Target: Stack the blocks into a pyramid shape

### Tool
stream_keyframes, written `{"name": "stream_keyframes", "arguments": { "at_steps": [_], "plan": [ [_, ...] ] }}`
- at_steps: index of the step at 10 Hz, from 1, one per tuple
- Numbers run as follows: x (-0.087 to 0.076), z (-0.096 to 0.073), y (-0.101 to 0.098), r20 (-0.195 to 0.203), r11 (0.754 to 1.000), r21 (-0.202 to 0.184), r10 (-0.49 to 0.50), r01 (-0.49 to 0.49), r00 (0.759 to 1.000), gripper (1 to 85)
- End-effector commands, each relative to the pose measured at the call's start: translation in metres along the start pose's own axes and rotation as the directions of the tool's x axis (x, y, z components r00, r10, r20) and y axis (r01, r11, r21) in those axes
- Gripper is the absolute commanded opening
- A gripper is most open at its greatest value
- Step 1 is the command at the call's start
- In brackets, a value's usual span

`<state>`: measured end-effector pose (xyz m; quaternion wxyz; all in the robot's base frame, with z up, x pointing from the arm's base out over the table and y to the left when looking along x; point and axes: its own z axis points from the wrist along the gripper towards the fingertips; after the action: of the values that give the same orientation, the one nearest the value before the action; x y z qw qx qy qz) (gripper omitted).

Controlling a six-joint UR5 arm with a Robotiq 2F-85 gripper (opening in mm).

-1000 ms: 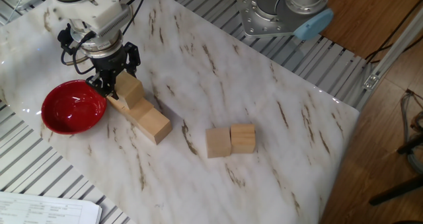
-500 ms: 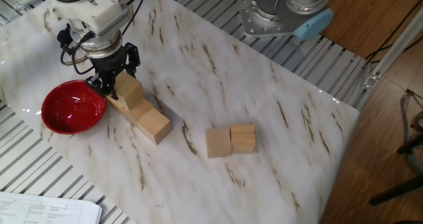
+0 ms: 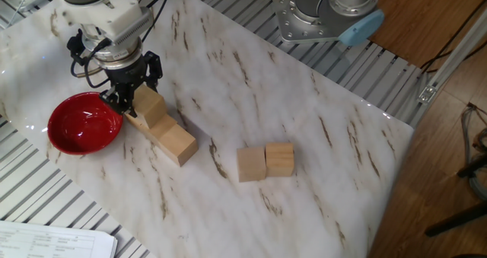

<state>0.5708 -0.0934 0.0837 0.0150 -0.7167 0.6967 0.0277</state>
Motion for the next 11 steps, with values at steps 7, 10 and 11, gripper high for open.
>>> {"name": "stream_keyframes", "arguments": {
  "at_steps": [7,10,11],
  "plan": [
    [-0.0047,-0.0007,-0.002,0.022,1.0,0.006,-0.003,0.002,1.0,63.3],
    [-0.0048,-0.0008,-0.0016,0.023,1.0,0.005,-0.01,0.01,1.0,67.3],
    [-0.0051,-0.0009,-0.0016,0.025,1.0,0.005,-0.013,0.013,1.0,68.7]
  ]
}}
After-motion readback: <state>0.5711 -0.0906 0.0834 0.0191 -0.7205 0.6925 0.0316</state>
